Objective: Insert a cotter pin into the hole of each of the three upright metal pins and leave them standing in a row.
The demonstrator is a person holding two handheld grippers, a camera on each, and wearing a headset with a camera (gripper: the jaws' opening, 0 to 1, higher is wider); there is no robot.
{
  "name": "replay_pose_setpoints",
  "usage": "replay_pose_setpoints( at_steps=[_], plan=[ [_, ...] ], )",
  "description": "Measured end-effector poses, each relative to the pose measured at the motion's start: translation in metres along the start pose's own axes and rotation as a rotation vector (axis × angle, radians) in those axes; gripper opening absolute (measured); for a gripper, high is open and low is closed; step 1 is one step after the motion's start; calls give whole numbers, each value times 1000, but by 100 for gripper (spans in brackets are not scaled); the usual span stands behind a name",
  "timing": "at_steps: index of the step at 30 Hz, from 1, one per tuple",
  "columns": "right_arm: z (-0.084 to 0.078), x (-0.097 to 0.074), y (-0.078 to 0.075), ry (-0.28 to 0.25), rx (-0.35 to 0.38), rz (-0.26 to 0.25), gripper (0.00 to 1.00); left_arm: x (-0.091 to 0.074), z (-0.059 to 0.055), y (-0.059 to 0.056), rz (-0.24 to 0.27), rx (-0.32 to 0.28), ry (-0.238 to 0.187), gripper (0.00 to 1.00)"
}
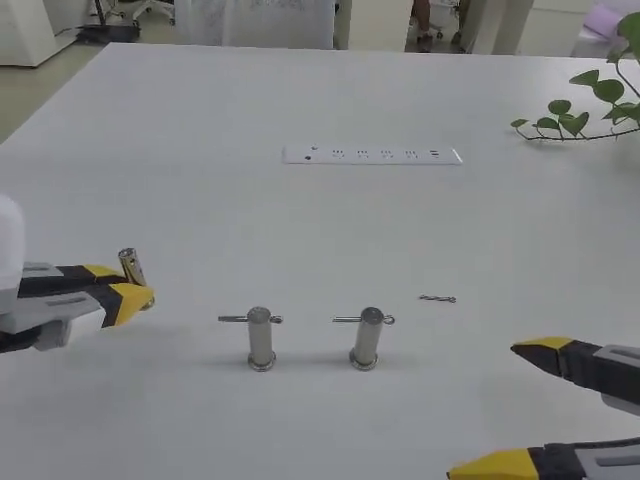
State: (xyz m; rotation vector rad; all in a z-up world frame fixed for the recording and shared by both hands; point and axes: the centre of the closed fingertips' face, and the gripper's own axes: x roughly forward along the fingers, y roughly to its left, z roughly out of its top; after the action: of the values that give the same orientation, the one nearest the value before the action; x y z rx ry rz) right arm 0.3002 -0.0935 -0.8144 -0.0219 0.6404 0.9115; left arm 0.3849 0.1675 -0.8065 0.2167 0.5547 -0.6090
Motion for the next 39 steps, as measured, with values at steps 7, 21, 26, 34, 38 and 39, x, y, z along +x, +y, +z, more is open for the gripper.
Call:
replay_pose_setpoints(
  at_steps=[7,21,26,34,38,39],
  plan=[
    [0,-3,-1,-4,-4,-1,100,-10,-2,-19,-18,-13,-1,7],
    [-1,-5,-3,-10,6,-7,100,-21,6,-72,-42,-68,-17,7],
    [-2,-5,-2,-3,4,-5,100,-19,6,-82,-45,-77,-18,7],
    [-2,-5,-3,10,1,-2,100,-7,-4,-98,-39,-108,0,7],
    [-2,-6,-4,15,-5,-1,100,-2,-8,-110,-64,-101,15,7],
    [-2,-6,-4,16,-3,1,100,1,-9,-113,-68,-104,23,7]
  ],
)
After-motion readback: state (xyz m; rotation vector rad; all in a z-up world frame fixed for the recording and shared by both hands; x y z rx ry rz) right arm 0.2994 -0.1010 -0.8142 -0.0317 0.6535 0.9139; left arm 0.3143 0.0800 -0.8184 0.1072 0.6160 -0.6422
